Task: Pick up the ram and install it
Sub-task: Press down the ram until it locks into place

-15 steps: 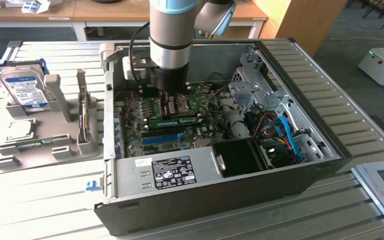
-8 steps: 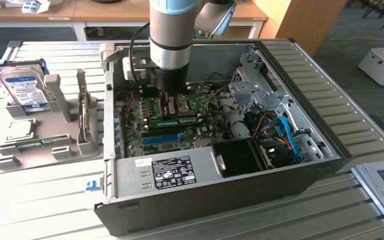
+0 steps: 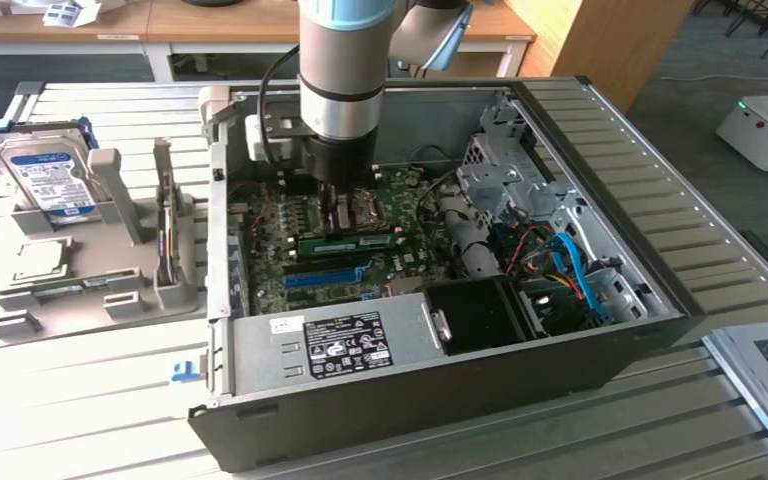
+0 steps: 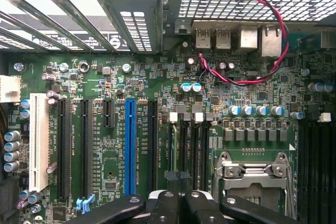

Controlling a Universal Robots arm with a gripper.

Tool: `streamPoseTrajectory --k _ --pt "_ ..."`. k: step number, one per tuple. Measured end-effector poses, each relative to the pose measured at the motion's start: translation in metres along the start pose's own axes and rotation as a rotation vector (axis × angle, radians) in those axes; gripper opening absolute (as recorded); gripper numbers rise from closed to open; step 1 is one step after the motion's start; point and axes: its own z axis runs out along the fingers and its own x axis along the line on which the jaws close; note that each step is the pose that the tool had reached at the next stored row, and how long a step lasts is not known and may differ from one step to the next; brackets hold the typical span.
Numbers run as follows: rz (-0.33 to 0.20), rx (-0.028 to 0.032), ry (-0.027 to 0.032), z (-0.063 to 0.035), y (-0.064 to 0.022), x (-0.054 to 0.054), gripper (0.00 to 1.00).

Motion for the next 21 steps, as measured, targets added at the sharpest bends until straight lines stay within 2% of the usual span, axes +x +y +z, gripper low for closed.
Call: streamPoseTrajectory --k 21 --pt "0.0 0.0 0.0 0.002 0.0 0.0011 0.1"
